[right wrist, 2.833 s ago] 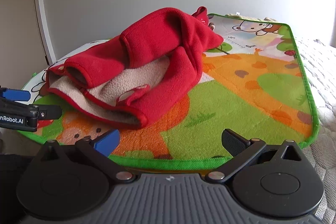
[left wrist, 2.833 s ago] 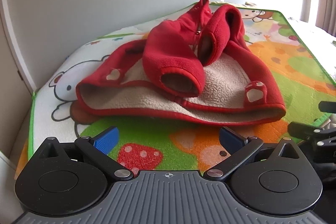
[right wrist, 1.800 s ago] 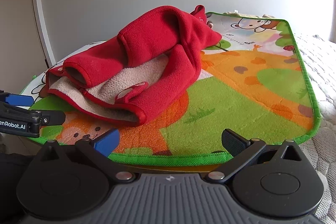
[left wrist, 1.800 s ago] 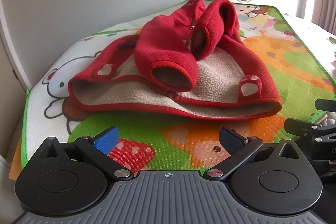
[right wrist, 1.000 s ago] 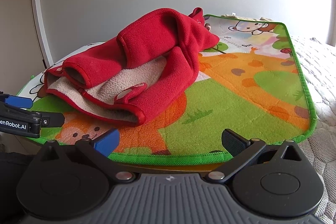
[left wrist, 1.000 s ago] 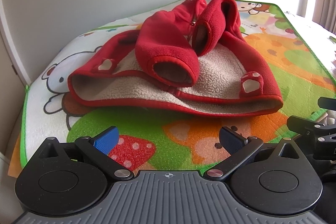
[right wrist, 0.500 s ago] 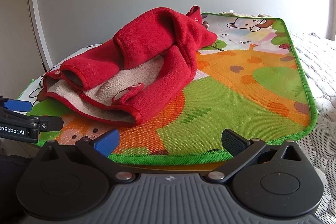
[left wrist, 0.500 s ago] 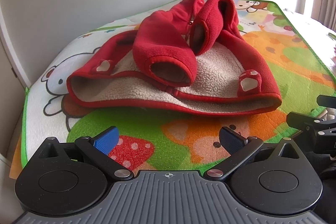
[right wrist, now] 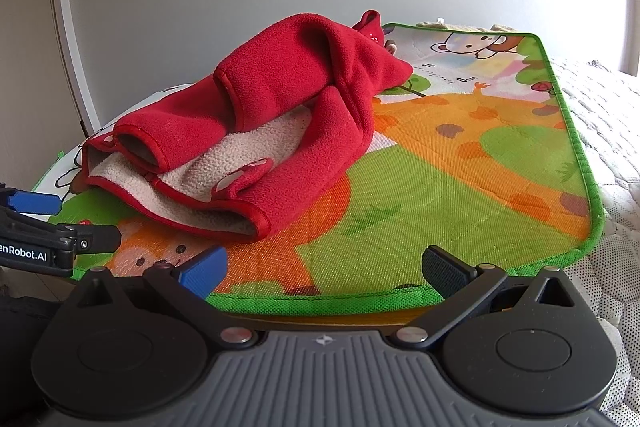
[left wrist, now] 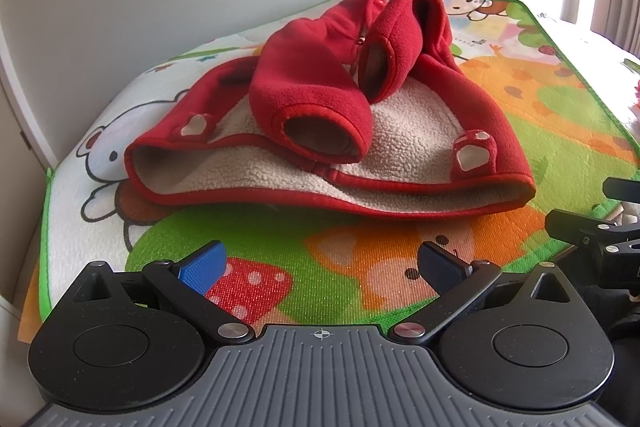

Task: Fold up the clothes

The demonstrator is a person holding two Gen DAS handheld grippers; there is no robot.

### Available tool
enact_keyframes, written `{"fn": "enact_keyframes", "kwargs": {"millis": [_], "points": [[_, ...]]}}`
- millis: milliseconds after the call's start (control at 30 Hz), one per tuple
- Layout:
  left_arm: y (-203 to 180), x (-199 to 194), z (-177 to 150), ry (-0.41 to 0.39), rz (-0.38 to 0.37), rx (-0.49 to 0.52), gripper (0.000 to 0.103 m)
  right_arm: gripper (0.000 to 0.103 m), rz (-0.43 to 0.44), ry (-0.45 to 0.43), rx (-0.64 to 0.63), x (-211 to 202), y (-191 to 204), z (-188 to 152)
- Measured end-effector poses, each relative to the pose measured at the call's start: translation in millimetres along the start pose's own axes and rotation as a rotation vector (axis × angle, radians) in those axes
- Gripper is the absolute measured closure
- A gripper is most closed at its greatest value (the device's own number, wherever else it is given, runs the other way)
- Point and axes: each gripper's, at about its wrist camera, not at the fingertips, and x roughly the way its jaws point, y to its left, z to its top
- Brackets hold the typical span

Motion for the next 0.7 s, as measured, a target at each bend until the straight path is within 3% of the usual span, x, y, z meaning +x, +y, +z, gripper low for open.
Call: {"fn": "enact_keyframes", "kwargs": {"millis": [433, 700], "points": [[19, 3, 9, -0.051, -0.039, -0.01, 0.0, 0.0, 0.002, 0.026, -0.042, 8, 5, 4], [19, -3, 7, -0.157, -0.114, 0.048, 0.0, 0.0, 0.007, 0.03, -0.066, 9, 6, 5]]}}
